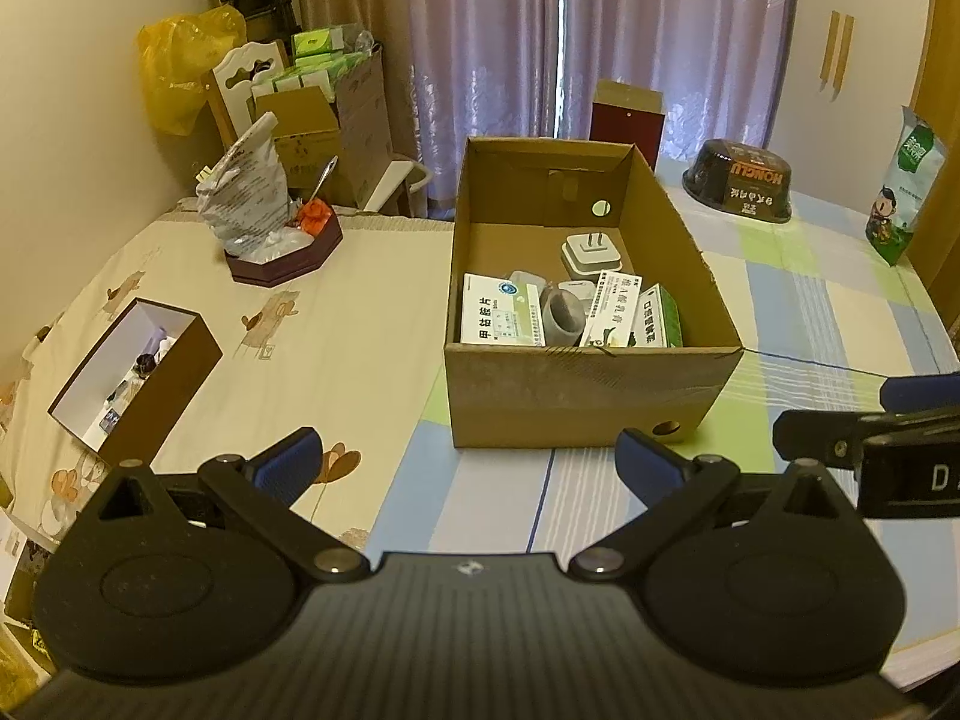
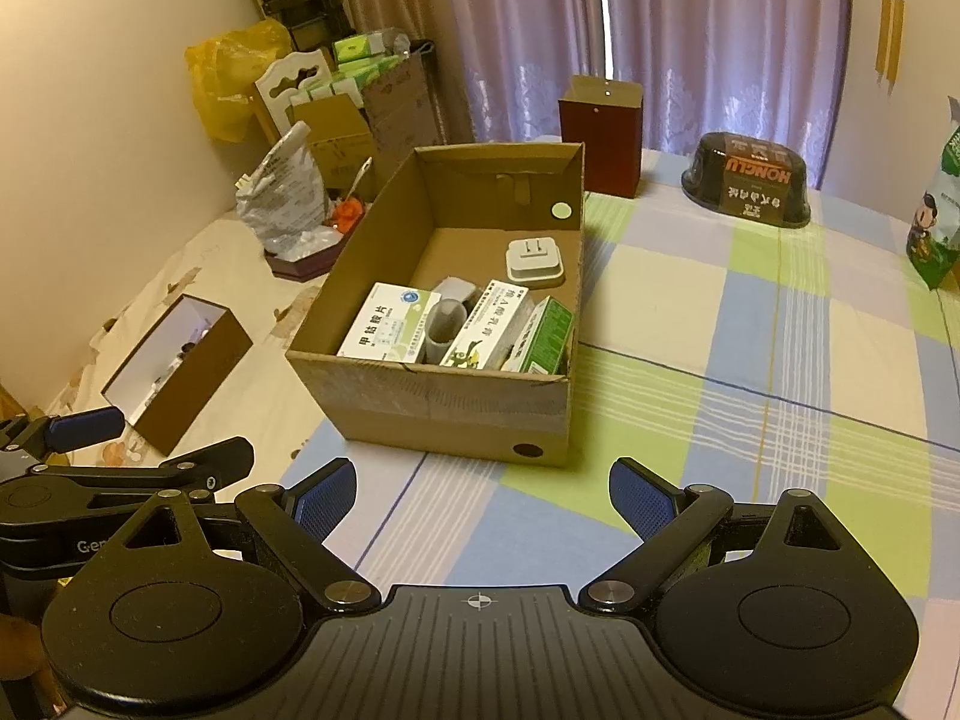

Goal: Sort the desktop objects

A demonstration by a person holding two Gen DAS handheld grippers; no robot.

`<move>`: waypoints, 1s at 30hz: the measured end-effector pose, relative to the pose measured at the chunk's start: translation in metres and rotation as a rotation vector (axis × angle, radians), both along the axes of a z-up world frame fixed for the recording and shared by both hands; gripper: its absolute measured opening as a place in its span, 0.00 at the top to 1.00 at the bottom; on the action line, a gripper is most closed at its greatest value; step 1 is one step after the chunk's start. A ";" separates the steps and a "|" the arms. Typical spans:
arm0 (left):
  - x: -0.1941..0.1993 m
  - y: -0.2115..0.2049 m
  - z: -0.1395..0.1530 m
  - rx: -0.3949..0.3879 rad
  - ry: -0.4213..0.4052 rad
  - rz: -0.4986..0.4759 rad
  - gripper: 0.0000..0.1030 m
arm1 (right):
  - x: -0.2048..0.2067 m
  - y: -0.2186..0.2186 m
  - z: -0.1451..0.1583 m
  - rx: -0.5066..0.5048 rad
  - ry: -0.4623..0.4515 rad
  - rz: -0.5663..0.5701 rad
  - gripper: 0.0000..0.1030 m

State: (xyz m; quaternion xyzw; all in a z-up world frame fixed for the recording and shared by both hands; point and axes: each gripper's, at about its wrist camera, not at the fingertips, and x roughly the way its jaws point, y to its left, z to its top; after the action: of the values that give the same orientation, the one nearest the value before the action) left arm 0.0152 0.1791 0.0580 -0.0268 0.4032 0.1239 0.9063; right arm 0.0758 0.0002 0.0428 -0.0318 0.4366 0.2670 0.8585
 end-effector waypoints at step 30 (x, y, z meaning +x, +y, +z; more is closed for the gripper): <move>0.028 0.004 -0.024 0.002 0.043 -0.014 0.01 | 0.030 0.003 -0.025 -0.019 0.050 -0.025 0.09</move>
State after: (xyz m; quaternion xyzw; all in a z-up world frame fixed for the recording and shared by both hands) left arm 0.0430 0.1835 0.0343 -0.0201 0.4227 0.1185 0.8983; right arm 0.1057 0.0031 0.0179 -0.0278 0.4609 0.2526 0.8503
